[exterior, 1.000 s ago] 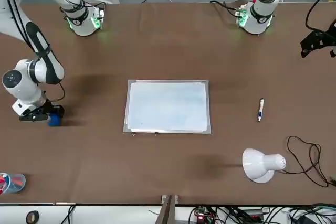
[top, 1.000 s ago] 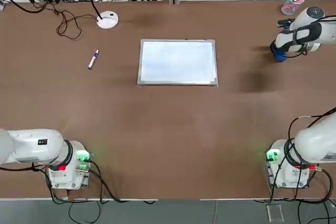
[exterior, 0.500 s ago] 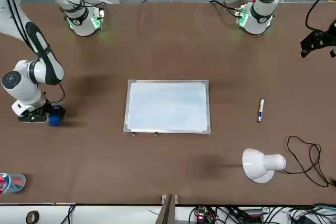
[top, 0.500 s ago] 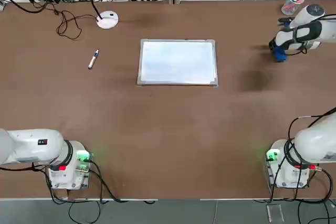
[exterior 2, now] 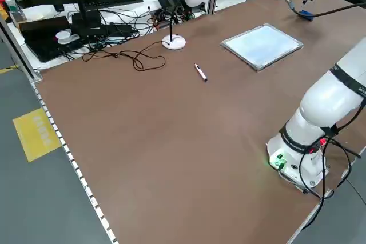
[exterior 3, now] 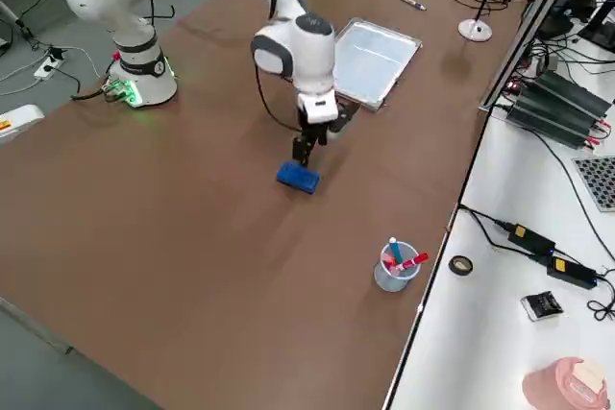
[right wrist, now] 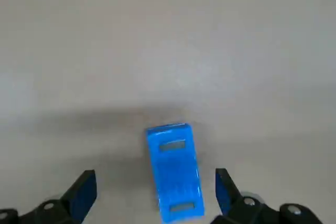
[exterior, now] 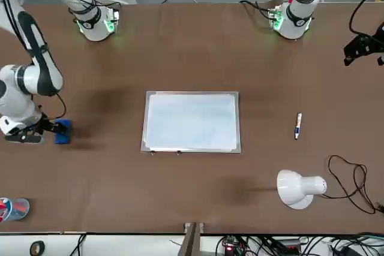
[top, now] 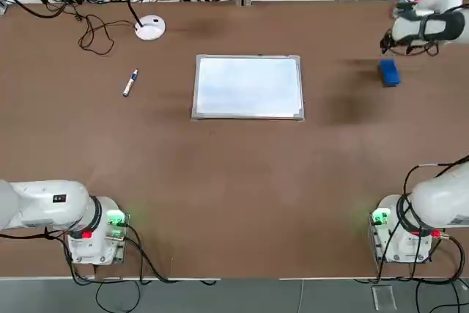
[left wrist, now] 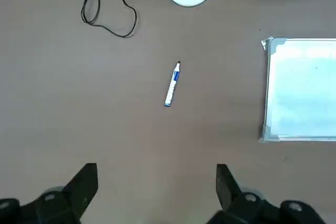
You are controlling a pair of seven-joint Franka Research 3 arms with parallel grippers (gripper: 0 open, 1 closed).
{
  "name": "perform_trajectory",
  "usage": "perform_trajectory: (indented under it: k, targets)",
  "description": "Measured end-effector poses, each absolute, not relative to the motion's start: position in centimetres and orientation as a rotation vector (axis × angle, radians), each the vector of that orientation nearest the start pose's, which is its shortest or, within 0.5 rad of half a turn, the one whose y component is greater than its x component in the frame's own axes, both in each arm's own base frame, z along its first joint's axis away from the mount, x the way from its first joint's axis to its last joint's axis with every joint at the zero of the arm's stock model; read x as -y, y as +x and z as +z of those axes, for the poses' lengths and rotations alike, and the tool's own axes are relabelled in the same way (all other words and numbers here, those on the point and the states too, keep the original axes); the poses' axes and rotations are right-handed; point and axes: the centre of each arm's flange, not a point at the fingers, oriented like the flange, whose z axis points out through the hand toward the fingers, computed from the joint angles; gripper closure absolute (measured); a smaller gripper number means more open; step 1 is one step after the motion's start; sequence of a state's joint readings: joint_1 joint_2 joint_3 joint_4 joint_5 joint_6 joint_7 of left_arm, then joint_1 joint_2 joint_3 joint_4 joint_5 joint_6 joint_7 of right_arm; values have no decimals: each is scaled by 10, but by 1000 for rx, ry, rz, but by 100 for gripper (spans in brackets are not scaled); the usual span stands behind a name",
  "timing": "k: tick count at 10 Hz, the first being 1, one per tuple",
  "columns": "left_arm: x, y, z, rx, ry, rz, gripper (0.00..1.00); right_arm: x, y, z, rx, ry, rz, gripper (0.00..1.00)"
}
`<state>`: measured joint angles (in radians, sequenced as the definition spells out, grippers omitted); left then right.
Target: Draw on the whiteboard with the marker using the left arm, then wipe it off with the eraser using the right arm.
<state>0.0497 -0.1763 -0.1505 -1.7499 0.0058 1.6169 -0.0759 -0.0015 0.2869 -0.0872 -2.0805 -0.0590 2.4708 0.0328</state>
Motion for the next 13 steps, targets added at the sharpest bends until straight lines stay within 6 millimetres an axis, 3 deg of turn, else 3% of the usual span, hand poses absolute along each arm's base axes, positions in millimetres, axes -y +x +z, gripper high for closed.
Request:
perform_trajectory:
  k: [4,8,10,13]
  targets:
    - [59,500,637,-45,-3112,-73,0,27,578,379,-153,-3198,-1,0]
    - [59,506,643,-45,-3115,-93,0,-42,557,460,-241,-3195,53,0]
    - [59,508,644,-43,-3116,-99,0,-67,549,493,-227,-3196,41,0]
    - [58,509,644,-42,-3117,-98,0,-65,552,557,-211,-3191,-15,0]
